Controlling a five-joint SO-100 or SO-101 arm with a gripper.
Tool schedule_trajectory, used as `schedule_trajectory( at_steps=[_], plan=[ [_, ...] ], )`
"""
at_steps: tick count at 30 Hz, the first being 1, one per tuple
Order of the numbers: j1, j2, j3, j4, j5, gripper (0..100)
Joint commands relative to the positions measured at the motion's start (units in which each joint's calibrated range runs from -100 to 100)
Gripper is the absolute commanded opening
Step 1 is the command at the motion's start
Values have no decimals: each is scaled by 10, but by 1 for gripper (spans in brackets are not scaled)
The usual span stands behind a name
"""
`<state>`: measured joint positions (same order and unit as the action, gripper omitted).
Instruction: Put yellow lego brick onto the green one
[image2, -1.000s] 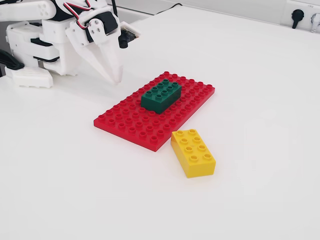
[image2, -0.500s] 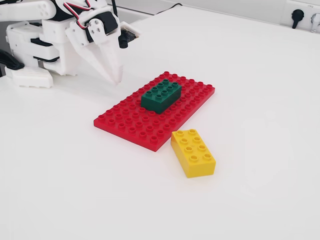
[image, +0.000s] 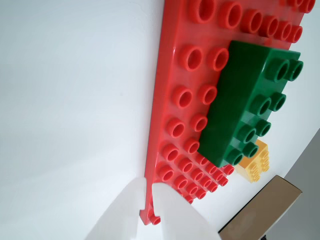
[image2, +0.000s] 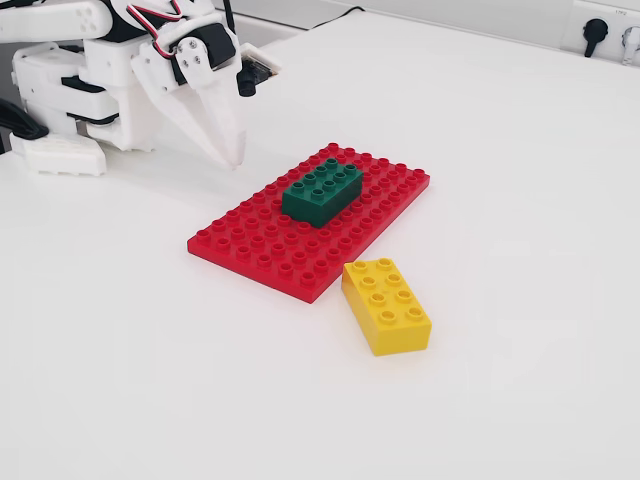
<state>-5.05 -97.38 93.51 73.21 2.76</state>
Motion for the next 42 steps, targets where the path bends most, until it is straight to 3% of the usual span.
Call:
schedule_trajectory(
  at_steps=[1, 27, 33, 36, 42],
  plan=[
    [0, -3, -11, 7, 1, 2],
    [6, 1, -64, 18, 5, 2],
    [16, 7, -184, 16, 30, 3],
    [39, 17, -265, 18, 29, 9],
    [78, 162, -434, 35, 31, 14]
  ],
)
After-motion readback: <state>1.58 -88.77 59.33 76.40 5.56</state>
